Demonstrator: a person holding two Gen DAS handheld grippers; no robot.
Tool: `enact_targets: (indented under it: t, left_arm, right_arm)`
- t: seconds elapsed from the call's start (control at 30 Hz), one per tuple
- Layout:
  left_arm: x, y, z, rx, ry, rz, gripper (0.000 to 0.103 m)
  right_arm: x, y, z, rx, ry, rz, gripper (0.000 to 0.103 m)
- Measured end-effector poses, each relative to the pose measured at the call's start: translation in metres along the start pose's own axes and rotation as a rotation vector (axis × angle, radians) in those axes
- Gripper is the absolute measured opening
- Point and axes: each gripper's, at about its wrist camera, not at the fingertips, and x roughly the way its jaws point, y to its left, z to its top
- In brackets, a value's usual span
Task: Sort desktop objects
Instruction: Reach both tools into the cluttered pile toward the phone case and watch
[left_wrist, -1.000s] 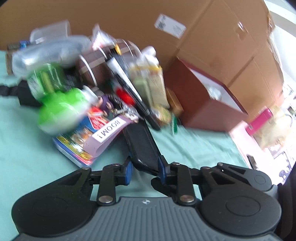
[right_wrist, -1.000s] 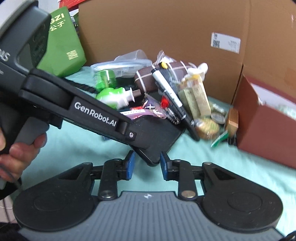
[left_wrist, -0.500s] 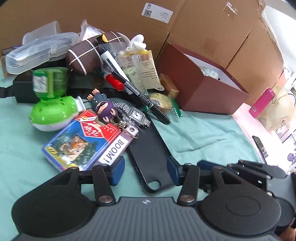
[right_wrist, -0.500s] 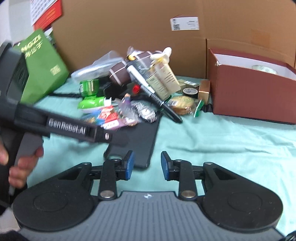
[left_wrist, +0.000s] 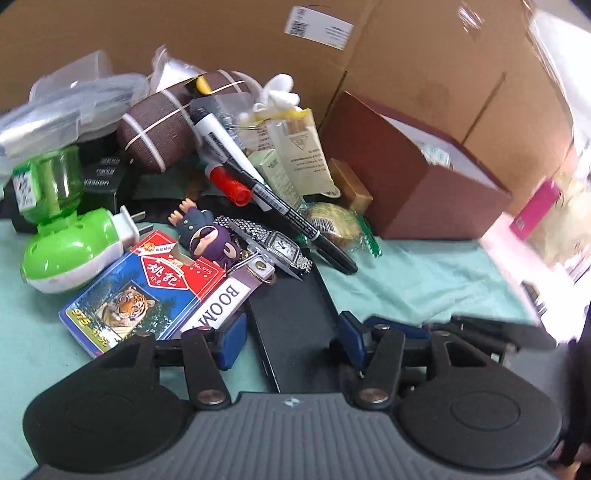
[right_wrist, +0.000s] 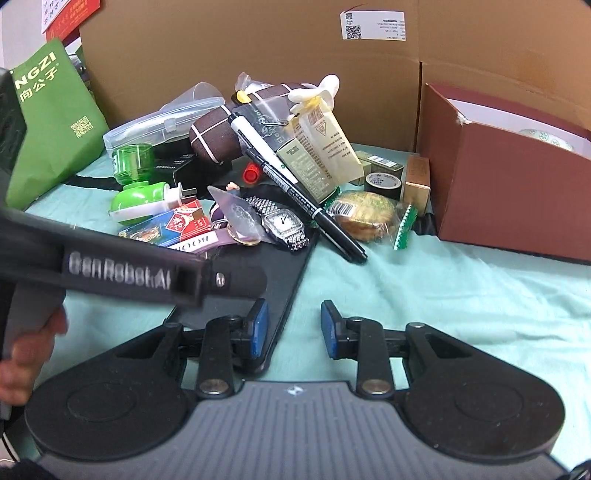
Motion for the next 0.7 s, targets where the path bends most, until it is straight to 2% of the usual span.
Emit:
enact_targets:
  t: [0.07, 0.13, 0.2, 0.37, 0.5, 0.57, 0.7]
  left_arm:
    - [0.001, -0.003, 0.0, 0.015, 0.006, 0.03, 0.046]
    - [-0.001, -0.005, -0.002, 0.047, 0.003, 0.065, 0.024]
    - [-0.003, -0.003, -0.004, 0.031, 0.018, 0.042, 0.018]
    - [-0.007, -0.018, -0.015, 0.078, 0.078, -0.062, 0.017]
    - [-0.013, -0.03, -0.021, 0.112, 0.082, -0.085, 0.018]
    - [-0.022, -0.03, -0.02, 0.105, 0.061, -0.087, 0.022]
    - [-0.038, -0.023, -0.015, 0.11, -0.003, -0.057, 0.04]
  right_arm:
    - [-0.001, 0.003, 0.0, -0.024, 0.009, 0.0, 0.023]
    - [-0.005, 0.003, -0.001, -0.031, 0.023, 0.006, 0.004]
    - [-0.012, 0.001, -0.005, -0.039, 0.034, 0.002, 0.002]
    - [-0.037, -0.011, -0.021, -0.056, 0.065, -0.029, 0.002]
    - [-0.053, -0.018, -0.024, -0.034, 0.068, -0.014, 0.005]
    - [-0.056, -0.019, -0.021, -0.029, 0.04, -0.008, 0.006]
    - [-0.049, -0.012, -0.009, -0.061, 0.008, 0.004, 0.008]
